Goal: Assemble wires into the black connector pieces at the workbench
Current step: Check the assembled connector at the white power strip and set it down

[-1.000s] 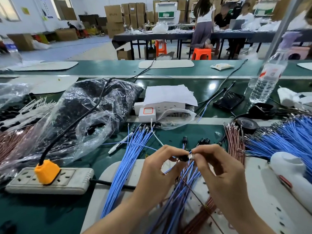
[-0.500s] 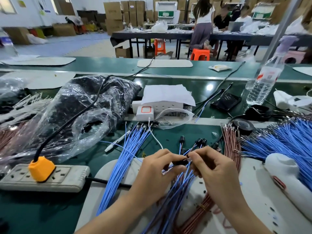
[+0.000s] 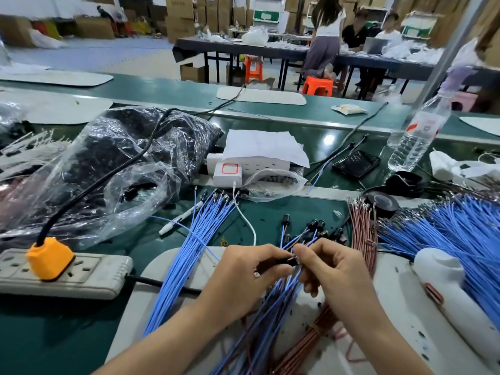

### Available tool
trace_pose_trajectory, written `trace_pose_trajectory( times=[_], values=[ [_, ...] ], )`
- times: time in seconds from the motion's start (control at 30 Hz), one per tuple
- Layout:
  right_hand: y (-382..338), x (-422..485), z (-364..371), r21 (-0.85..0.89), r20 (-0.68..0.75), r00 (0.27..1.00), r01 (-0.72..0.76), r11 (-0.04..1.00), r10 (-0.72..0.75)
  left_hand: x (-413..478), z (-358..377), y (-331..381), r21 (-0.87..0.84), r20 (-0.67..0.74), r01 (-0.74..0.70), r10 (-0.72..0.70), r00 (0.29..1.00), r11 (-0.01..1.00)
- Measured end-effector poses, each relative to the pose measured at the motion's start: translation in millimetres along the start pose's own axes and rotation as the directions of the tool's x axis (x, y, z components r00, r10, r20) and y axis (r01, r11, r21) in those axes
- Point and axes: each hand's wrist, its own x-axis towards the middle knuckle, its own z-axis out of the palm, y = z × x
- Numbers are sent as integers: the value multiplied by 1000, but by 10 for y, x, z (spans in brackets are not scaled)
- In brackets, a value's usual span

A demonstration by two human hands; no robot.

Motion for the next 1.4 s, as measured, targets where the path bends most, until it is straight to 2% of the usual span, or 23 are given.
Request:
trace_pose_trajectory(
  times=[0.1, 0.2, 0.4, 0.57, 0.73, 0.83, 1.03, 1.17, 1.3, 1.4],
  values=[
    [-24, -9, 1, 23, 35, 999, 9, 1000, -10, -4, -14, 21, 6, 7, -26, 26, 1000, 1000],
    [-31, -13, 0, 131, 73, 997, -45, 990, 36, -16, -15, 38, -19, 1, -36, 36, 999, 999],
    [7, 5, 12, 275, 91, 992, -107, 955, 85, 1, 1, 2, -62, -9, 43, -43, 999, 997],
    [-25, 41, -65, 274, 172, 984, -103, 956, 57, 7, -11, 21, -131, -22, 66, -70, 997, 989],
    [-39, 31, -96, 155, 210, 978, -53, 986, 20, 3, -7, 5, -102, 13, 35, -34, 999, 994],
    [-57, 22, -93, 143, 204, 979, -31, 989, 1, 2, -30, -11, -134, 54, 40, -33, 998, 990],
    [-30, 50, -120, 283, 305, 948, -187, 941, 97, 6, -49, -18, -247, 92, 84, -63, 994, 965],
    [5, 70, -139, 319, 309, 944, -219, 922, 117, 7, -43, -1, -262, 143, 80, -43, 989, 962],
    [2, 68, -141, 340, 302, 949, -198, 920, 92, 16, -20, -6, -256, 130, 78, -45, 990, 963],
    [-21, 96, -164, 389, 185, 982, -105, 915, 35, 27, -32, -6, -285, 92, 78, -53, 994, 955]
  ],
)
